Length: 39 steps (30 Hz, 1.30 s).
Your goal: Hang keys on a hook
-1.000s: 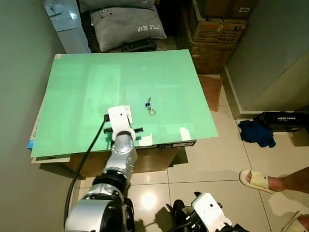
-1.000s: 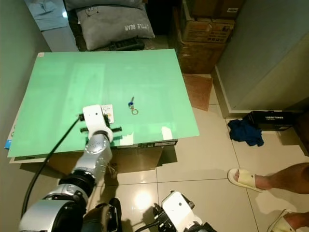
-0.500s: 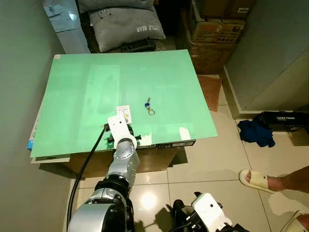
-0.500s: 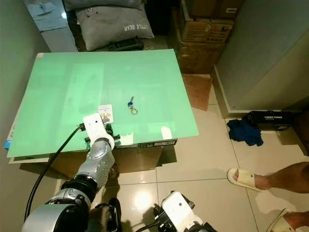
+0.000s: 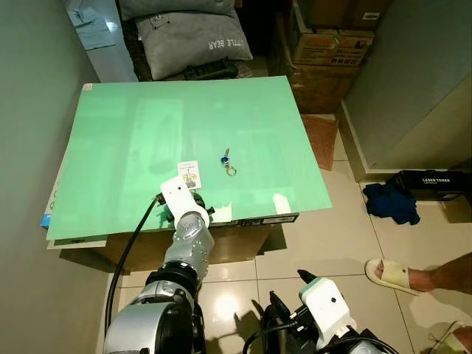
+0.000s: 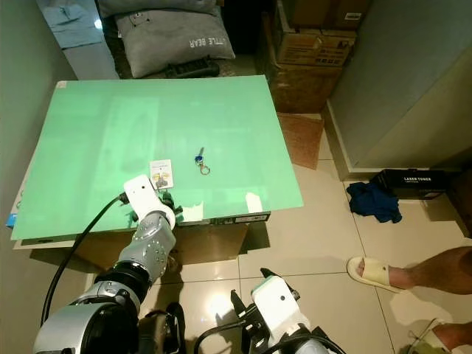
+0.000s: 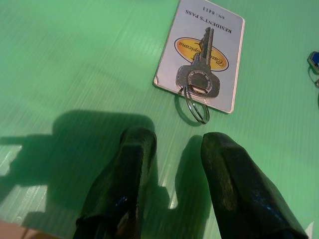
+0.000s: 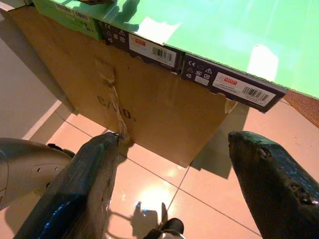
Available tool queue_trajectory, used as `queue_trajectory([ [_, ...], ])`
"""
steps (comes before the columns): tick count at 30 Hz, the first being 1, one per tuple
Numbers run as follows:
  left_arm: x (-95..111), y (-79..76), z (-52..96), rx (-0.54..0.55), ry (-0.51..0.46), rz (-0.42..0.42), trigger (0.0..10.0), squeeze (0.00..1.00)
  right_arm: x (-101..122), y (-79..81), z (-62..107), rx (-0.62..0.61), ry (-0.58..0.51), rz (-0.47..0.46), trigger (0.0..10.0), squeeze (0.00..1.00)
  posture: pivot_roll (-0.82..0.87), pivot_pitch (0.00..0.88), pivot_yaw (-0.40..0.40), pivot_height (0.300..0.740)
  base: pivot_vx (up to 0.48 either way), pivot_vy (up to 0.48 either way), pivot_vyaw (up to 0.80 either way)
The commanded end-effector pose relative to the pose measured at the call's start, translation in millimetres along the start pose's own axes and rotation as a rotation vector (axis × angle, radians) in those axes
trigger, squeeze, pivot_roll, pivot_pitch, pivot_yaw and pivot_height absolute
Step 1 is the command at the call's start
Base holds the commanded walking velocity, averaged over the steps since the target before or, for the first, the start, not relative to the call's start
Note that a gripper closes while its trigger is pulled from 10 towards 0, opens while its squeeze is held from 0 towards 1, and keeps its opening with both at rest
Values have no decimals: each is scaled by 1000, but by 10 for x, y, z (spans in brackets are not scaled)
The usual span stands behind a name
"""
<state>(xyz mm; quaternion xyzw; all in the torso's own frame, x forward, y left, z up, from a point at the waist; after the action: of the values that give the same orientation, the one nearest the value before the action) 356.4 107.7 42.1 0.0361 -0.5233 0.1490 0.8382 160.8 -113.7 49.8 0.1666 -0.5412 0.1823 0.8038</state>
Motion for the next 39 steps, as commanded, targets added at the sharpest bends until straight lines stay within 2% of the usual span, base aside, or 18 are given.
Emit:
queue_trajectory([
  [1, -136, -148, 55, -21, 73, 22, 10000, 0, -27, 8, 50, -4, 4, -9, 10000, 0, -271, 271, -24, 740, 0, 0, 0],
  [7, -88, -241, 65, -51, 72, 58, 10000, 0, -34, 28, 79, -8, 4, -11, 10000, 0, -280, 278, -21, 740, 0, 0, 0],
  [9, -15, -276, 67, -60, 34, 30, 10000, 0, -33, 24, 88, -12, 4, -11, 10000, 0, -283, 279, -20, 740, 0, 0, 0],
  [10, 82, -280, 66, -53, -38, -65, 10000, 0, -34, 20, 91, -15, 4, -11, 10000, 0, -284, 278, -19, 740, 0, 0, 0],
  [13, 231, -240, 72, -21, -172, -247, 10000, 0, -35, 21, 87, -18, 3, -12, 10000, 0, -279, 278, -16, 740, 0, 0, 0],
  [14, 231, -240, 72, -21, -172, -247, 10000, 0, -35, 21, 87, -18, 3, -12, 10000, 0, -279, 278, -16, 740, 0, 0, 0],
  [15, 275, -227, 79, -12, -216, -296, 10000, 0, -36, 22, 86, -18, 2, -12, 10000, 0, -279, 278, -16, 740, 0, 0, 0],
  [16, 262, -98, 67, 32, -240, -355, 10000, 0, -38, 17, 76, -19, 0, -13, 10000, 0, -270, 277, -14, 740, 0, 0, 0],
  [18, 245, -50, 61, 47, -236, -363, 10000, 0, -39, 16, 73, -20, 0, -14, 10000, 0, -270, 277, -14, 740, 0, 0, 0],
  [19, 236, 94, 48, 83, -248, -374, 10000, 0, -38, 18, 52, -18, -1, -15, 10000, 0, -259, 274, -14, 740, 0, 0, 0],
  [20, 236, 94, 48, 83, -248, -374, 10000, 0, -38, 18, 52, -18, -1, -15, 10000, 0, -259, 274, -14, 740, 0, 0, 0],
  [21, 301, 150, 63, 97, -296, -388, 10000, 0, -36, 20, 39, -15, -3, -15, 10000, 0, -254, 274, -17, 740, 0, 0, 0],
  [26, 403, 33, 116, 75, -359, -384, 10000, 0, -41, 23, 28, -10, -2, -13, 10000, 0, -245, 274, -21, 740, 0, 0, 0],
  [30, 577, -196, 201, -37, -506, -412, 10000, 0, -2, 24, 8, -11, -25, -14, 10000, 0, -250, 270, -26, 740, 0, 0, 0],
  [33, 687, -305, 324, -186, -609, -381, 10000, 0, 191, -121, 32, -132, -146, -14, 10000, 0, -256, 267, -21, 740, 0, 0, 0],
  [35, 803, -292, 475, -306, -688, -324, 10000, 0, 392, -283, 115, -275, -270, -22, 10000, 0, -255, 268, -17, 740, 0, 0, 0],
  [36, 848, -219, 546, -330, -704, -292, 10000, 0, 479, -333, 167, -330, -317, -27, 10000, 0, -251, 267, -10, 740, 0, 0, 0],
  [39, 844, -53, 674, -366, -692, -239, 10000, 0, 576, -373, 248, -395, -364, -43, 10000, 0, -248, 266, -7, 740, 0, 0, 0],
])
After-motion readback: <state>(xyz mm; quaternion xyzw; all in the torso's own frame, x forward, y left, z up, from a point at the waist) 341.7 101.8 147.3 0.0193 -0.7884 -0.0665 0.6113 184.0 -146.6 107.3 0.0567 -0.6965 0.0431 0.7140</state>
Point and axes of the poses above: a point about 5 cm out from each wrist's last joint towards the gripper, its own z axis pointing back from the gripper into the wrist, its own x axis along the axis of the wrist's last joint, y = z × x, the point moved 2 cm from there along -z, pointing out of the wrist towards the gripper, and after that the axes turned 12 degrees about -z, right-handed, at the moved point
